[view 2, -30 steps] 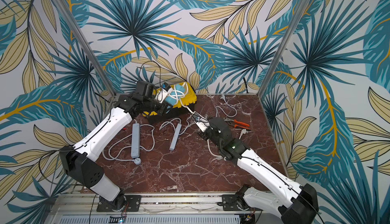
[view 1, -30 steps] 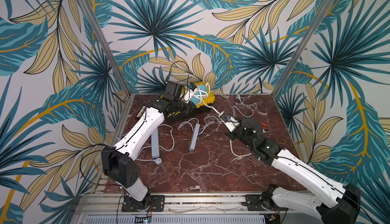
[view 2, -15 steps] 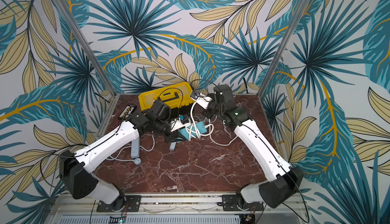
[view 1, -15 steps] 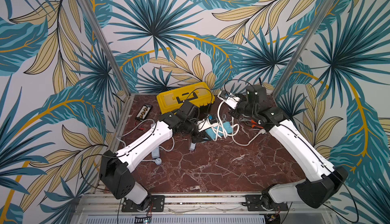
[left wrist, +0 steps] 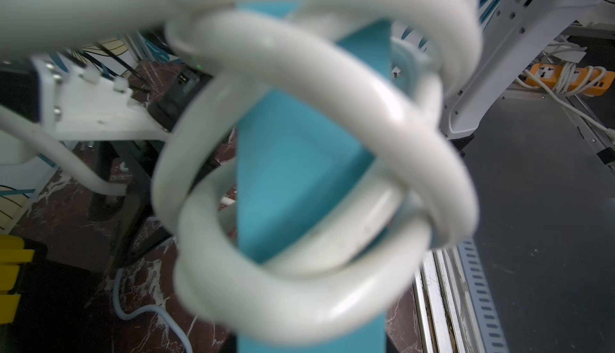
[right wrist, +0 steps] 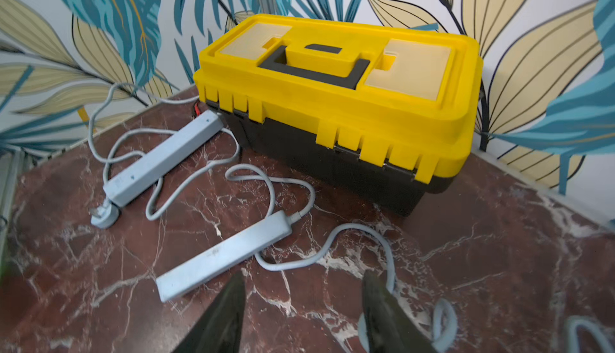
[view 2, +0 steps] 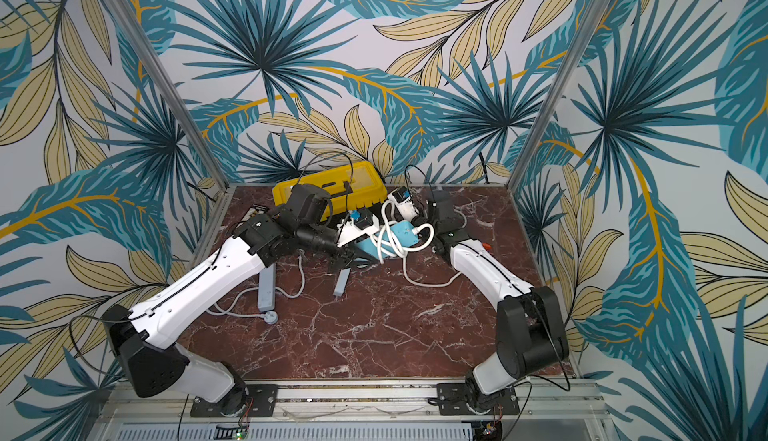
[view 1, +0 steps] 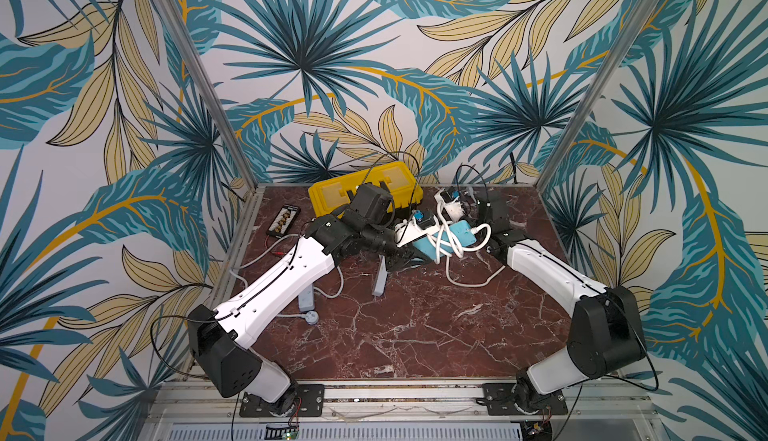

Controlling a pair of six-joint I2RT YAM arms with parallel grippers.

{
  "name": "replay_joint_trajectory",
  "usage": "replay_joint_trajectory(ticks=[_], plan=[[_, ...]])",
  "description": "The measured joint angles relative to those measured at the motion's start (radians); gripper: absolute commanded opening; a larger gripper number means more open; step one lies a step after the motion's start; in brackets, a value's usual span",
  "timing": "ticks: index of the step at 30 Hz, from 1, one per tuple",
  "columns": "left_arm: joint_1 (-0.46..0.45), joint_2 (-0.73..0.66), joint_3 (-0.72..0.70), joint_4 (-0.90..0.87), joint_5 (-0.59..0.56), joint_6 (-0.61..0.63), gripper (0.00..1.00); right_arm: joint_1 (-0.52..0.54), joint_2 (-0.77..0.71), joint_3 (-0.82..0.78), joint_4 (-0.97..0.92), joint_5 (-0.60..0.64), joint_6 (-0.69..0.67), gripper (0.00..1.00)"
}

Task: Wrap the cord around the power strip
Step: Wrap the power cord around the power strip.

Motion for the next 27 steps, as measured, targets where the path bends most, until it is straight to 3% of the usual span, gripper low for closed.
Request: replay_joint_trajectory(ticks=[5, 11, 17, 19, 21, 23, 27], plan=[[0.011, 0.000, 0.001, 0.134, -0.044, -0.154, 0.00, 0.000, -0.050, -0.182, 0.161, 0.084, 0.144, 0.66], [0.072, 0.000, -0.004, 0.291, -0.124, -0.329, 0.00, 0.002, -0.148, -0.341, 0.219, 0.172, 0.197, 0.65], [0.103, 0.000, -0.004, 0.328, -0.198, -0.400, 0.00, 0.007, -0.166, -0.377, 0.221, 0.272, 0.220, 0.38], [0.114, 0.000, -0.004, 0.333, -0.207, -0.420, 0.00, 0.013, -0.166, -0.377, 0.220, 0.301, 0.219, 0.43], [0.132, 0.000, -0.004, 0.335, -0.199, -0.442, 0.00, 0.022, -0.161, -0.370, 0.217, 0.334, 0.211, 0.60], [0.146, 0.000, -0.004, 0.335, -0.186, -0.457, 0.00, 0.035, -0.150, -0.353, 0.212, 0.371, 0.193, 0.69], [0.161, 0.000, 0.002, 0.326, -0.156, -0.473, 0.00, 0.066, -0.111, -0.289, 0.196, 0.415, 0.149, 0.73]])
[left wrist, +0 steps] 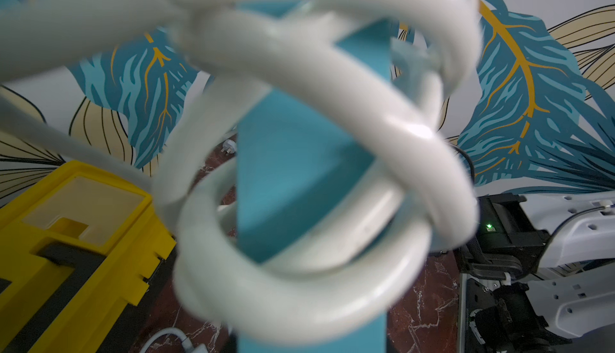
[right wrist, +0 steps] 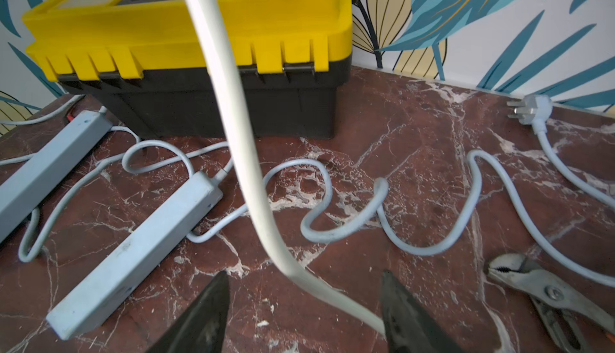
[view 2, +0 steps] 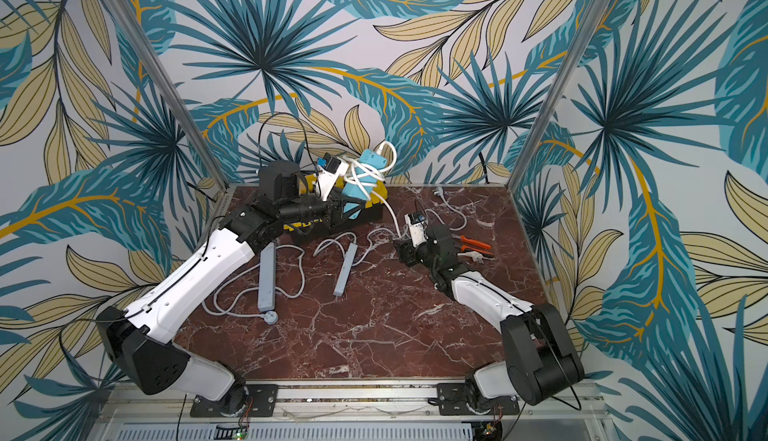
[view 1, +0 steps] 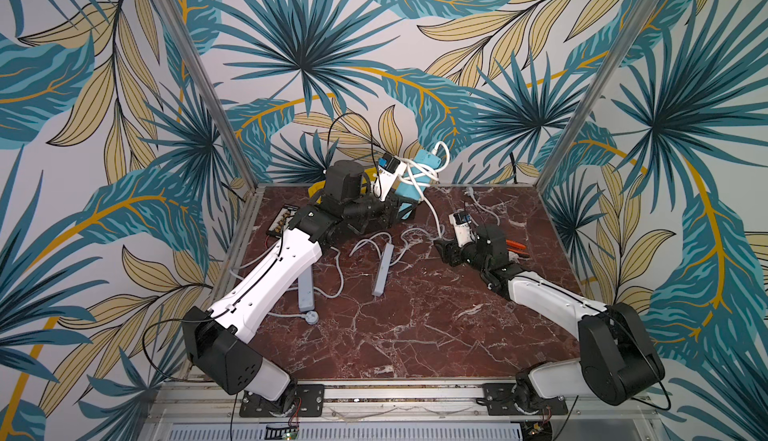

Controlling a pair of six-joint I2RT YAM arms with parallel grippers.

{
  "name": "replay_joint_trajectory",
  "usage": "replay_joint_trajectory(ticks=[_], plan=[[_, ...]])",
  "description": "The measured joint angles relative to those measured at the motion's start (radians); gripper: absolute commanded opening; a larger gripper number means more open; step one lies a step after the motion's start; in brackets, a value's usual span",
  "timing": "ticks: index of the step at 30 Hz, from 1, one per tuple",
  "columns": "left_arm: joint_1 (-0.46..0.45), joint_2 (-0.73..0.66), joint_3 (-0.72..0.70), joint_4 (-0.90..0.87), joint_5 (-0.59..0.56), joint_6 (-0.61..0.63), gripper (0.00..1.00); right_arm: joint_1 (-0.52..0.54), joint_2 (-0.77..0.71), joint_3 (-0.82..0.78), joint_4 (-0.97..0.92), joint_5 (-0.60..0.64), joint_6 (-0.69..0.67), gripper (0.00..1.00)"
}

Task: Wrap the cord around the power strip
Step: Wrap the power cord around the power strip.

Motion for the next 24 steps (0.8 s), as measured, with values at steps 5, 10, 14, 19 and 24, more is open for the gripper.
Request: replay_joint_trajectory(ticks=[5, 10, 14, 19, 24], plan=[[-0.002, 0.000, 0.024, -0.037, 0.018, 0.014, 0.00, 0.018, 0.134, 0.162, -0.024, 0.045, -0.068, 0.61], [0.011, -0.017, 0.025, -0.065, -0.002, 0.016, 0.00, 0.020, 0.269, 0.261, -0.035, 0.070, -0.117, 0.22], [0.068, -0.022, 0.025, -0.078, -0.043, -0.018, 0.00, 0.047, 0.215, 0.206, -0.081, 0.098, -0.166, 0.02], [0.135, 0.005, 0.036, -0.116, -0.113, -0.029, 0.00, 0.138, -0.012, 0.098, -0.181, 0.181, -0.241, 0.00], [0.139, 0.103, 0.093, -0.190, -0.164, 0.043, 0.00, 0.237, -0.254, 0.043, -0.354, 0.283, -0.325, 0.00]])
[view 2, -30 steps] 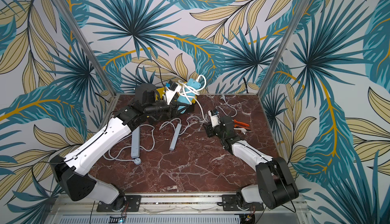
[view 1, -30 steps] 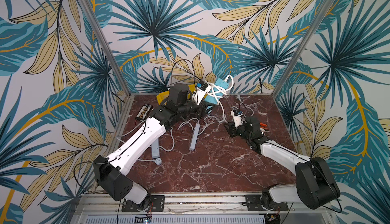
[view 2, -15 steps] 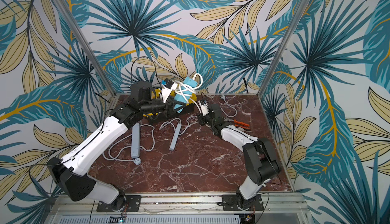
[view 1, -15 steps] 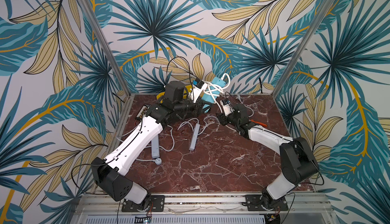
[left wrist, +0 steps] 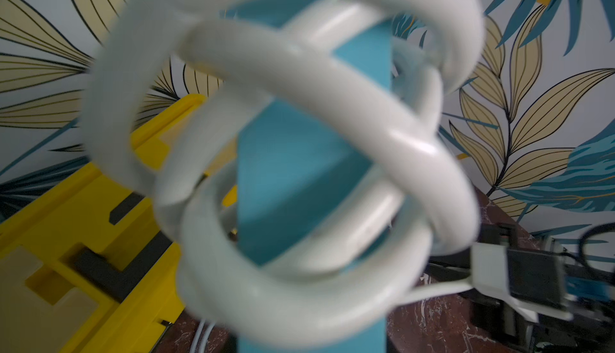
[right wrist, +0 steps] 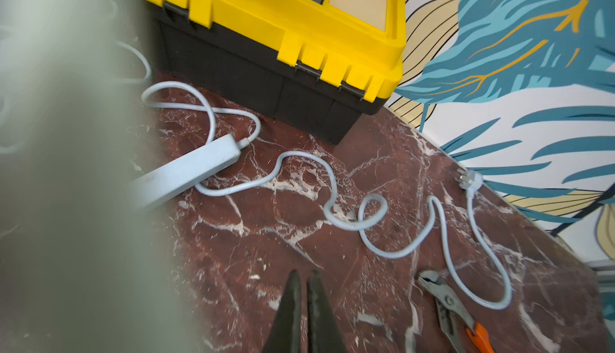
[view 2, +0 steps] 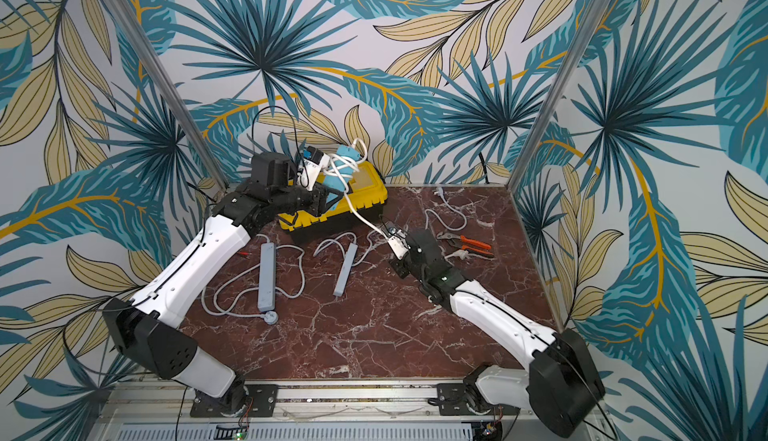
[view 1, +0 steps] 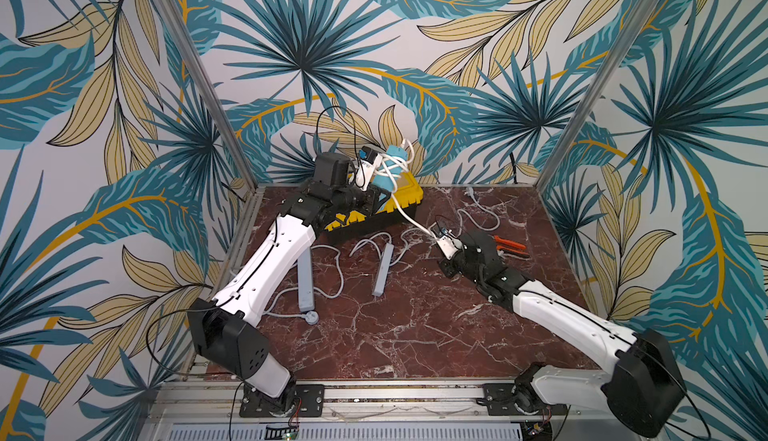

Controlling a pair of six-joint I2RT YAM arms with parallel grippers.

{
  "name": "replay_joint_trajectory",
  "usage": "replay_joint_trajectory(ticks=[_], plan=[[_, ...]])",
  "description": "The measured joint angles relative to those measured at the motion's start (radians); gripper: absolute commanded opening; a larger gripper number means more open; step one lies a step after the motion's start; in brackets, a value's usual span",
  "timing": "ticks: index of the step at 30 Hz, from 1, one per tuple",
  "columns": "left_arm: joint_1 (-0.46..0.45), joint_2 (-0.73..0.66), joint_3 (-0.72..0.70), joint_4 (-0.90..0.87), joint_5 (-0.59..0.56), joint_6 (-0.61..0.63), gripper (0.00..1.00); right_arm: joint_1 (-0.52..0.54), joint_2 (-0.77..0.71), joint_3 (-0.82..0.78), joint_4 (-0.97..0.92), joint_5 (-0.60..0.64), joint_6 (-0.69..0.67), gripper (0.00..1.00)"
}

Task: Wrap the cord around the power strip
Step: Wrap the power cord around the power strip.

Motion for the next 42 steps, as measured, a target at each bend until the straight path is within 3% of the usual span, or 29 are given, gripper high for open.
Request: replay_joint_trajectory(ticks=[5, 9, 14, 20, 23, 26, 30, 34, 42], plan=[[-0.051, 0.092, 0.008, -0.123, -0.040, 0.137, 0.00, 0.053, -0.182, 0.046, -0.183, 0.026, -0.125, 0.00], [-0.128, 0.135, 0.006, -0.179, -0.075, 0.270, 0.00, 0.053, -0.179, 0.179, -0.302, 0.023, -0.208, 0.00], [-0.194, 0.119, -0.041, -0.203, -0.035, 0.402, 0.00, 0.002, -0.053, 0.392, -0.379, -0.026, -0.260, 0.00], [-0.234, 0.029, -0.169, -0.209, 0.136, 0.515, 0.00, -0.150, 0.136, 0.568, -0.417, -0.174, -0.246, 0.00], [-0.263, -0.021, -0.209, -0.199, 0.240, 0.525, 0.00, -0.197, 0.241, 0.650, -0.455, -0.311, -0.220, 0.00], [-0.265, -0.060, -0.213, -0.183, 0.313, 0.495, 0.00, -0.253, 0.328, 0.698, -0.487, -0.500, -0.175, 0.09], [-0.265, -0.078, -0.192, -0.197, 0.381, 0.464, 0.00, -0.321, 0.372, 0.643, -0.358, -0.696, -0.031, 0.31], [-0.288, -0.082, -0.124, -0.231, 0.437, 0.449, 0.00, -0.370, 0.360, 0.436, -0.091, -0.750, 0.126, 0.48], [-0.292, -0.080, 0.026, -0.235, 0.440, 0.393, 0.00, -0.369, 0.360, 0.152, 0.306, -0.711, 0.345, 0.57]])
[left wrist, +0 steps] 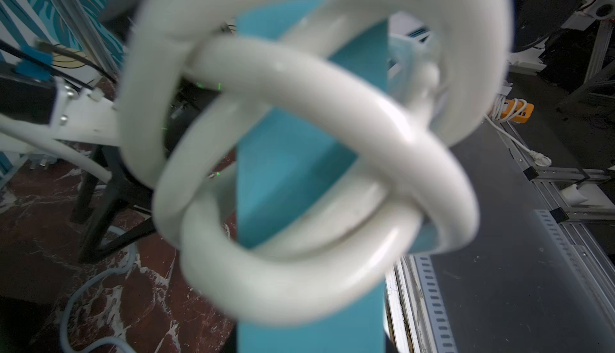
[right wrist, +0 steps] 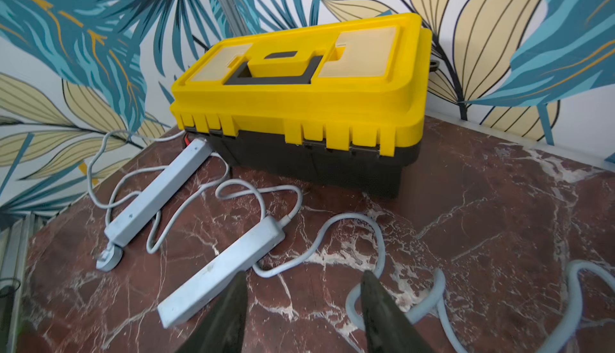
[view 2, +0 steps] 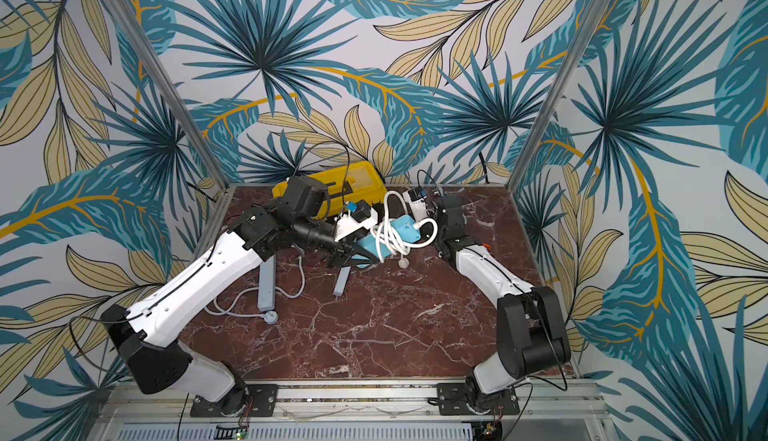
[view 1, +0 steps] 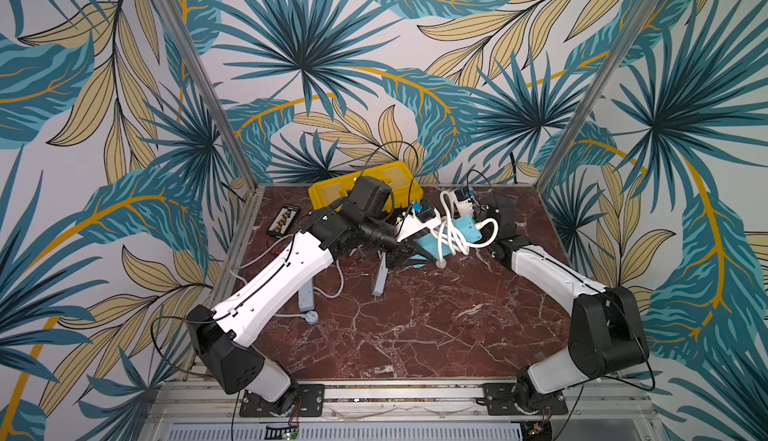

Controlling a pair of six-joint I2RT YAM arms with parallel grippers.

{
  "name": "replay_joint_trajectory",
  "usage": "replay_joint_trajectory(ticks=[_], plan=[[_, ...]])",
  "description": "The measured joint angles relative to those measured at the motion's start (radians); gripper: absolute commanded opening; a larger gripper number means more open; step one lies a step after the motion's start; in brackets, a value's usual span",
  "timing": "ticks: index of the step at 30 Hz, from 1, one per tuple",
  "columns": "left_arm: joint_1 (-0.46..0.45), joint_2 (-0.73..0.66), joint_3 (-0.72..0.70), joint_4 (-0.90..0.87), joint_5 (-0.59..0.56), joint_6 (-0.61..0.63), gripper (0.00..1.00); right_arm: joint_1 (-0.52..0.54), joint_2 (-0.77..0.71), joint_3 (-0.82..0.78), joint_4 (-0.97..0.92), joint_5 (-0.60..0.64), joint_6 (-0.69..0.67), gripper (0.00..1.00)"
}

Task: Wrap the cord around the power strip
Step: Wrap the power cord around the power strip.

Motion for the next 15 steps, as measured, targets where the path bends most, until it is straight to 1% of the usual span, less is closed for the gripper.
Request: replay_joint_trajectory(ticks=[4, 8, 9, 11, 12, 14, 15], plan=[[0.000, 0.012, 0.059, 0.000, -0.021, -0.042, 0.00, 0.005, 0.013, -0.082, 0.133, 0.042, 0.067, 0.55], [0.000, 0.029, 0.088, 0.006, -0.047, -0.088, 0.00, 0.031, 0.057, -0.109, 0.249, 0.115, 0.119, 0.46], [0.001, 0.034, 0.090, 0.010, -0.055, -0.099, 0.00, 0.039, 0.068, -0.114, 0.277, 0.134, 0.133, 0.42], [0.002, 0.043, 0.093, 0.016, -0.074, -0.126, 0.00, 0.053, 0.084, -0.121, 0.317, 0.171, 0.161, 0.28], [0.005, 0.047, 0.093, 0.022, -0.089, -0.143, 0.00, 0.061, 0.089, -0.123, 0.331, 0.194, 0.169, 0.23], [0.016, 0.054, 0.093, 0.038, -0.117, -0.190, 0.00, 0.075, 0.088, -0.127, 0.332, 0.230, 0.174, 0.15], [0.028, 0.057, 0.093, 0.049, -0.130, -0.222, 0.00, 0.087, 0.082, -0.127, 0.318, 0.253, 0.164, 0.13]])
